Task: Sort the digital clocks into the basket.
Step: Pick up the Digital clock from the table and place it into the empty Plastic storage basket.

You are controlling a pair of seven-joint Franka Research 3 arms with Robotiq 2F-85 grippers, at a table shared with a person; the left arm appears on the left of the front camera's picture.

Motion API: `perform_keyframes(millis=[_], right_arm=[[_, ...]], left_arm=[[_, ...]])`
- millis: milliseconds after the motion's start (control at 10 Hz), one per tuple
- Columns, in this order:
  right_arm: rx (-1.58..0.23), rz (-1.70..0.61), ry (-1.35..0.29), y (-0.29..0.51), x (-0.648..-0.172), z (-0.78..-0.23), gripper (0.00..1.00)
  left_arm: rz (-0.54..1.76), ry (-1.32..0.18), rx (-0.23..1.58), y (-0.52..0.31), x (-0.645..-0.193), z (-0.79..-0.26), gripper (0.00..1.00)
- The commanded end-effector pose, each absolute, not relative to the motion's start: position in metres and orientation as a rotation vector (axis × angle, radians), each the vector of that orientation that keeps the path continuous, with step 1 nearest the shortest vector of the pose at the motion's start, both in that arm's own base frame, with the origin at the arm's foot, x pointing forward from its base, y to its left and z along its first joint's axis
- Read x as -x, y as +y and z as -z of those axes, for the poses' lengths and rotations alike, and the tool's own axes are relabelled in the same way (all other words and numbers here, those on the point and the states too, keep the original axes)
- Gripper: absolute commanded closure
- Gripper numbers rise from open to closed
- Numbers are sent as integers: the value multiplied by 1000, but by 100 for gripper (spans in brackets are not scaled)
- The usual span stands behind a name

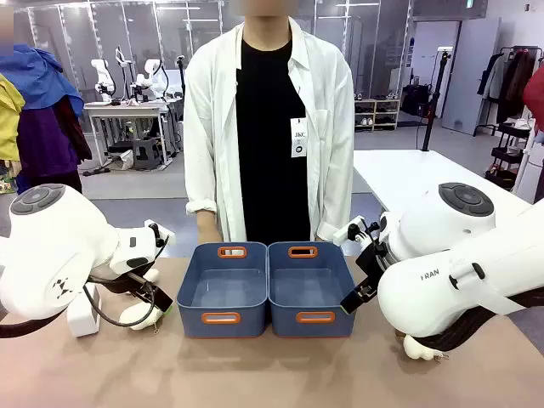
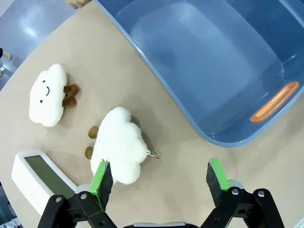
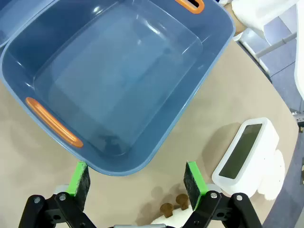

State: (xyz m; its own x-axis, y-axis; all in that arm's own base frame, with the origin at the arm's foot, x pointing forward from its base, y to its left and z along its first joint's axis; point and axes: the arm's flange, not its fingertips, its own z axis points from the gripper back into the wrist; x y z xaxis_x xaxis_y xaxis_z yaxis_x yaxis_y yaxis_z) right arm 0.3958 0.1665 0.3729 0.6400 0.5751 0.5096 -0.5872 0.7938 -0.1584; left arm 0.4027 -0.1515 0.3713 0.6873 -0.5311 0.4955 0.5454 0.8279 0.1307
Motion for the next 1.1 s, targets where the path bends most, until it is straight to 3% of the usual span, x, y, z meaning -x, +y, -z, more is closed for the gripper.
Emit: perform_keyframes(millis=[0, 900, 1000], right_arm=[[-23, -663, -573, 167, -396, -373, 0], [-22, -664, -574, 166, -396, -373, 0], [-198, -656, -474, 158, -396, -403, 0]], left_arm=[[603, -546, 28, -152, -403, -371, 0], [604, -546, 28, -152, -403, -371, 0], [593, -414, 168, -139, -403, -399, 0]])
